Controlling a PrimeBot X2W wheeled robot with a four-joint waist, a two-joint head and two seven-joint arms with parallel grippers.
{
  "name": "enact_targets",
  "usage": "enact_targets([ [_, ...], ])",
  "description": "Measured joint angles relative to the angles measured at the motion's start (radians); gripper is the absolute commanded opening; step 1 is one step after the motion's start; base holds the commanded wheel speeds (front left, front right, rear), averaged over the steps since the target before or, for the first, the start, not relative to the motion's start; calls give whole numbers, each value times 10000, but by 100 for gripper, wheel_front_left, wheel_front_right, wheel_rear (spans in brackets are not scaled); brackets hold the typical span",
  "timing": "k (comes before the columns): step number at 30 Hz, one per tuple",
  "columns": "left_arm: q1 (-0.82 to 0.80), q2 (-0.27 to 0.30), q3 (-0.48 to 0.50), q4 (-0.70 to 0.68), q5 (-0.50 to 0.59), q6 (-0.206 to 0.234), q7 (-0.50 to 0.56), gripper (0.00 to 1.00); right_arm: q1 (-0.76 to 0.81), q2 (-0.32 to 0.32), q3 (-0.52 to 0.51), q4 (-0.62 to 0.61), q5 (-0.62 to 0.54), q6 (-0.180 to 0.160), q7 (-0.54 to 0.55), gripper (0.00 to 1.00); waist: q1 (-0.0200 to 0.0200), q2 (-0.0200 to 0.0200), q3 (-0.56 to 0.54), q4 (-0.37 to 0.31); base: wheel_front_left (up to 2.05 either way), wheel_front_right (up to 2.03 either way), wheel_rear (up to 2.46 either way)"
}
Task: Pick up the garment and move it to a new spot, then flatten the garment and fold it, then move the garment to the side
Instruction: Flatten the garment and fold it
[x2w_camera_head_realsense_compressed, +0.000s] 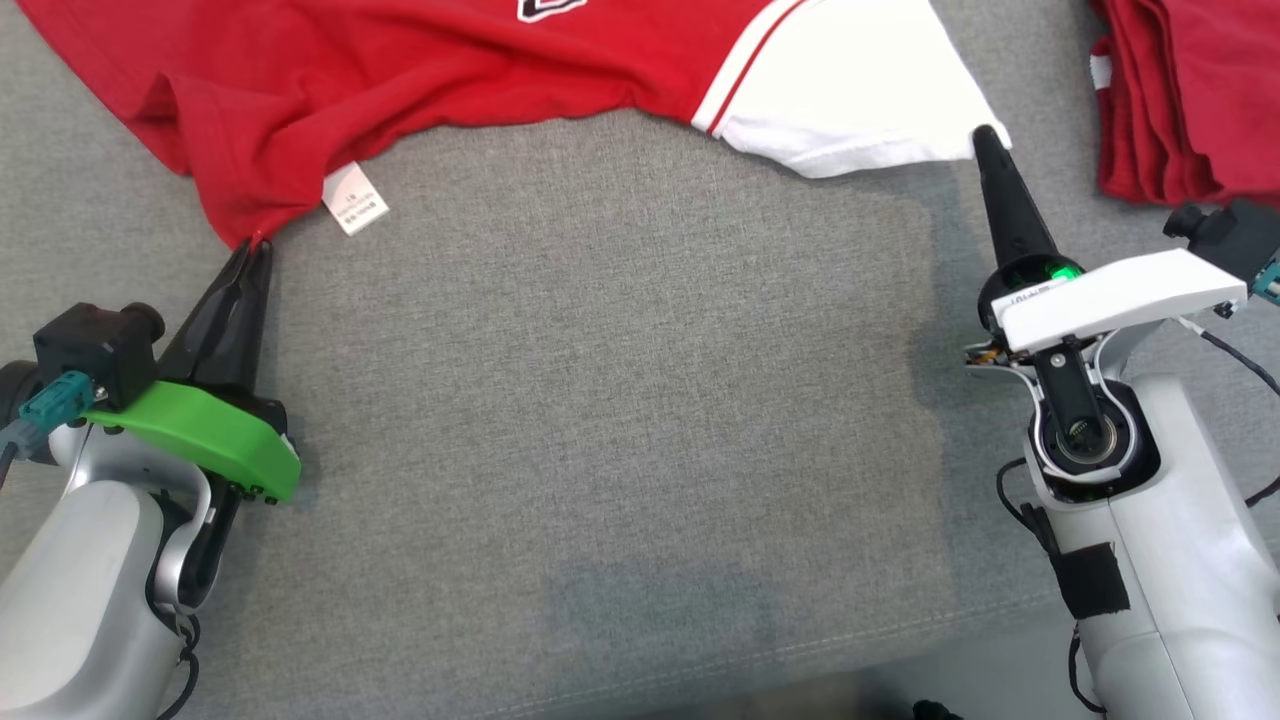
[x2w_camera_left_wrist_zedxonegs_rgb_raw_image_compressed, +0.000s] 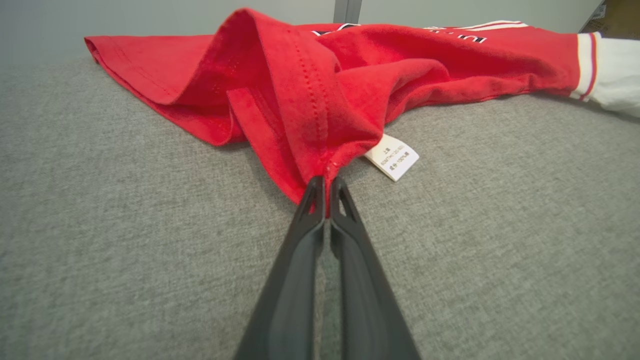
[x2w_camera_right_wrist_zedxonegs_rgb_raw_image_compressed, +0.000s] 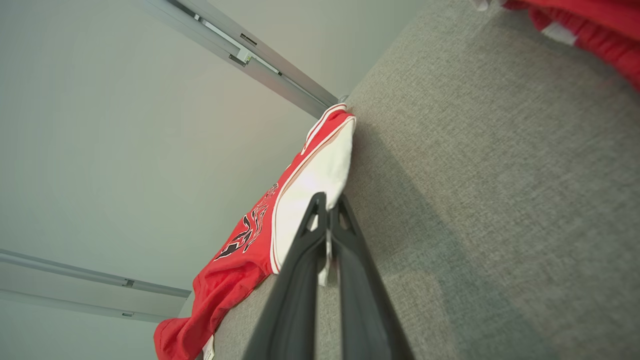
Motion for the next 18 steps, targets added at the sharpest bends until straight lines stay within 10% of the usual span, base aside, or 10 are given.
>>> enact_targets([
  [10, 35, -132, 217, -35, -1847, -1093, 447, 0, 402, -803, -174, 249, -443, 100, -54, 0, 0, 0, -999, 337, 0, 0, 0],
  [18, 177, 821, 113, -182, -2832, -1285, 2013, 0, 1007, -1114, 132, -84, -616, 84, 357, 0, -1, 0, -1576, 825, 0, 0, 0],
])
